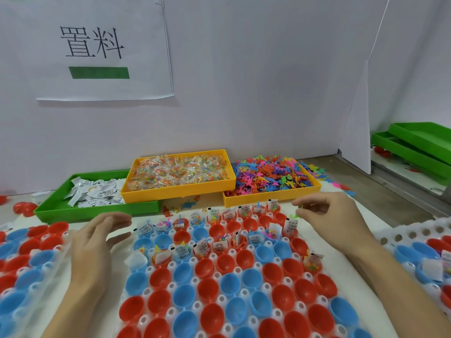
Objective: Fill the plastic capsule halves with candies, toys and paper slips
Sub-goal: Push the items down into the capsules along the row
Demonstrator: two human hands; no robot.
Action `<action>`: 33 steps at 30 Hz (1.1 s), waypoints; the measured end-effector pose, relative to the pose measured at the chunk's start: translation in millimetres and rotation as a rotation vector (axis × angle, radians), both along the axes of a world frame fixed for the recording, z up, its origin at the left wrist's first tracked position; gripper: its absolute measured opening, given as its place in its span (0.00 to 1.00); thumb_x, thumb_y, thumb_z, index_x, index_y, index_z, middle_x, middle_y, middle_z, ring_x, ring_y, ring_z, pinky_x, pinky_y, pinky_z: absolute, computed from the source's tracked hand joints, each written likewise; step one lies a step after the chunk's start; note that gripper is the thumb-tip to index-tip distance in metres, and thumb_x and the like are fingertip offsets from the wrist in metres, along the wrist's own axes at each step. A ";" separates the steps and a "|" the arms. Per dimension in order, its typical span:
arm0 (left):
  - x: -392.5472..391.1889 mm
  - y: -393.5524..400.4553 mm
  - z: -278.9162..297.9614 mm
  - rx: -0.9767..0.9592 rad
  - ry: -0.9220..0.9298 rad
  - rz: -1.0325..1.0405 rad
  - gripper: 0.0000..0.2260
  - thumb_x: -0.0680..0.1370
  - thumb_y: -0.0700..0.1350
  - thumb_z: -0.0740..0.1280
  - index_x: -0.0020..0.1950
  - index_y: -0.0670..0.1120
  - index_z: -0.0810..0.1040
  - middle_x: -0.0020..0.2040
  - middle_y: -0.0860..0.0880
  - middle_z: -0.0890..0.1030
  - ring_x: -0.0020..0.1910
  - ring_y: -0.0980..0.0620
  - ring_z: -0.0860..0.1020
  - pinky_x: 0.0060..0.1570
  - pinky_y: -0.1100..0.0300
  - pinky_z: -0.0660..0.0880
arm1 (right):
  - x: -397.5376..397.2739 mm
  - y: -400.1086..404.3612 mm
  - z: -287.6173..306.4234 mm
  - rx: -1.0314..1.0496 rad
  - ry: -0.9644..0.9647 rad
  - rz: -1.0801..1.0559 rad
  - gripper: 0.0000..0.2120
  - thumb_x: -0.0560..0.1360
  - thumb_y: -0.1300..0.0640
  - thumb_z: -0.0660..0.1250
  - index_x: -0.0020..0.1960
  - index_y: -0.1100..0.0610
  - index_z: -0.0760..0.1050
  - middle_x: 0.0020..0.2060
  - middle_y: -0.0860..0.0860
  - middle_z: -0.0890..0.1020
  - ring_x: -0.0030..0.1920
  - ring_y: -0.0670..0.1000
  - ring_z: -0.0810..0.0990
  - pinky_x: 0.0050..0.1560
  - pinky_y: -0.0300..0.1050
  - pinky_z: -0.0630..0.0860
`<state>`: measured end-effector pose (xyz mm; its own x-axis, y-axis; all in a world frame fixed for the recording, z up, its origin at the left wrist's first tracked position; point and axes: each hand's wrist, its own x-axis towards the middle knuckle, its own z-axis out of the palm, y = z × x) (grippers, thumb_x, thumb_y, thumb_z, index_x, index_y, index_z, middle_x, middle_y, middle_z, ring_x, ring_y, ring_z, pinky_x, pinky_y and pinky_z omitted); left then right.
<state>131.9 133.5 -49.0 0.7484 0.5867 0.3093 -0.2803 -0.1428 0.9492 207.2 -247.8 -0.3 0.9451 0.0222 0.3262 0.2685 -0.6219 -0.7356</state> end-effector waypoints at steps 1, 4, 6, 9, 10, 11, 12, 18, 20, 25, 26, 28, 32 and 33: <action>0.1 0.1 -0.9 -0.003 0.004 0.002 0.16 0.82 0.37 0.54 0.47 0.42 0.82 0.50 0.40 0.83 0.52 0.44 0.81 0.49 0.52 0.79 | -5.3 2.1 5.7 0.042 0.007 0.068 0.12 0.72 0.63 0.75 0.42 0.45 0.85 0.37 0.41 0.85 0.41 0.41 0.83 0.40 0.31 0.78; -0.1 1.0 -0.8 -0.015 -0.001 0.008 0.16 0.81 0.37 0.54 0.46 0.43 0.82 0.50 0.39 0.83 0.51 0.44 0.81 0.47 0.54 0.80 | -19.5 4.5 20.7 0.155 0.044 0.247 0.14 0.70 0.67 0.76 0.41 0.47 0.86 0.39 0.44 0.87 0.41 0.44 0.85 0.44 0.37 0.81; -0.5 0.8 1.1 -0.016 -0.004 0.001 0.16 0.81 0.37 0.54 0.45 0.43 0.81 0.50 0.39 0.82 0.51 0.45 0.81 0.43 0.61 0.81 | -27.6 4.6 29.6 0.176 0.076 0.360 0.15 0.67 0.70 0.78 0.42 0.50 0.86 0.38 0.48 0.87 0.40 0.47 0.86 0.43 0.36 0.81; -1.1 -0.1 2.8 -0.017 0.000 -0.010 0.16 0.81 0.37 0.54 0.45 0.43 0.81 0.50 0.39 0.82 0.51 0.45 0.80 0.41 0.64 0.80 | -34.9 4.8 37.5 0.129 0.139 0.466 0.16 0.64 0.72 0.79 0.40 0.51 0.86 0.36 0.50 0.86 0.37 0.48 0.85 0.40 0.36 0.81; -1.4 -0.7 3.2 -0.019 0.000 -0.013 0.16 0.81 0.36 0.54 0.45 0.43 0.81 0.50 0.39 0.82 0.51 0.45 0.80 0.41 0.64 0.80 | -35.7 4.9 38.6 0.079 0.153 0.483 0.15 0.65 0.70 0.79 0.39 0.51 0.86 0.36 0.49 0.86 0.37 0.48 0.85 0.40 0.37 0.81; -1.8 -1.3 3.7 -0.023 -0.001 -0.017 0.16 0.81 0.36 0.54 0.45 0.42 0.80 0.50 0.39 0.81 0.51 0.45 0.79 0.40 0.65 0.79 | -36.4 4.9 39.5 0.015 0.166 0.494 0.14 0.65 0.68 0.80 0.38 0.49 0.86 0.36 0.49 0.86 0.36 0.49 0.85 0.39 0.39 0.81; -2.1 -2.2 4.1 -0.025 -0.001 -0.019 0.15 0.81 0.36 0.54 0.45 0.42 0.80 0.50 0.39 0.81 0.50 0.45 0.79 0.40 0.64 0.79 | -36.7 4.3 39.9 -0.050 0.179 0.501 0.14 0.65 0.66 0.80 0.37 0.46 0.86 0.36 0.48 0.86 0.36 0.50 0.84 0.38 0.42 0.81; -4.2 -5.3 6.7 -0.009 0.026 -0.020 0.15 0.81 0.36 0.54 0.45 0.42 0.80 0.49 0.40 0.82 0.48 0.47 0.80 0.48 0.52 0.75 | -39.4 3.8 40.2 -0.221 0.271 0.543 0.13 0.67 0.60 0.79 0.37 0.41 0.85 0.34 0.44 0.85 0.31 0.41 0.79 0.34 0.33 0.75; -4.5 -5.3 6.6 0.003 0.056 -0.038 0.16 0.82 0.37 0.54 0.45 0.42 0.81 0.49 0.41 0.83 0.47 0.47 0.80 0.47 0.52 0.75 | -40.4 7.3 38.4 -0.268 0.274 0.535 0.12 0.67 0.58 0.79 0.38 0.41 0.85 0.35 0.42 0.85 0.33 0.39 0.79 0.34 0.29 0.72; -5.0 -10.1 6.7 0.018 0.089 -0.043 0.15 0.82 0.38 0.55 0.46 0.41 0.81 0.49 0.42 0.84 0.47 0.48 0.80 0.46 0.54 0.74 | -41.2 14.0 34.4 -0.271 0.300 0.548 0.08 0.68 0.57 0.80 0.38 0.44 0.86 0.33 0.41 0.84 0.32 0.40 0.79 0.33 0.29 0.71; -4.9 -11.0 7.1 0.022 0.095 -0.047 0.15 0.82 0.37 0.55 0.47 0.40 0.81 0.49 0.42 0.84 0.48 0.47 0.80 0.46 0.55 0.74 | -41.0 14.7 34.0 -0.273 0.301 0.559 0.07 0.68 0.56 0.80 0.38 0.44 0.86 0.34 0.41 0.85 0.33 0.40 0.79 0.33 0.29 0.71; -5.1 -12.1 8.0 0.035 0.110 -0.049 0.14 0.82 0.37 0.55 0.49 0.37 0.80 0.50 0.40 0.83 0.49 0.45 0.79 0.46 0.53 0.73 | -40.7 16.1 32.5 -0.271 0.303 0.576 0.07 0.68 0.56 0.79 0.39 0.43 0.86 0.35 0.40 0.85 0.33 0.39 0.79 0.34 0.29 0.71; -5.8 -14.4 10.3 0.034 0.111 -0.044 0.14 0.82 0.36 0.55 0.50 0.36 0.80 0.50 0.39 0.83 0.49 0.43 0.79 0.46 0.53 0.73 | -37.6 15.4 26.6 -0.261 0.268 0.546 0.10 0.66 0.56 0.81 0.42 0.43 0.86 0.37 0.41 0.84 0.34 0.40 0.77 0.35 0.30 0.72; -6.2 -15.1 10.9 0.027 0.113 -0.043 0.14 0.82 0.36 0.55 0.49 0.36 0.80 0.50 0.39 0.83 0.49 0.44 0.79 0.46 0.53 0.73 | -36.7 14.4 25.8 -0.267 0.258 0.538 0.10 0.66 0.55 0.81 0.42 0.42 0.85 0.37 0.40 0.84 0.35 0.40 0.77 0.36 0.31 0.72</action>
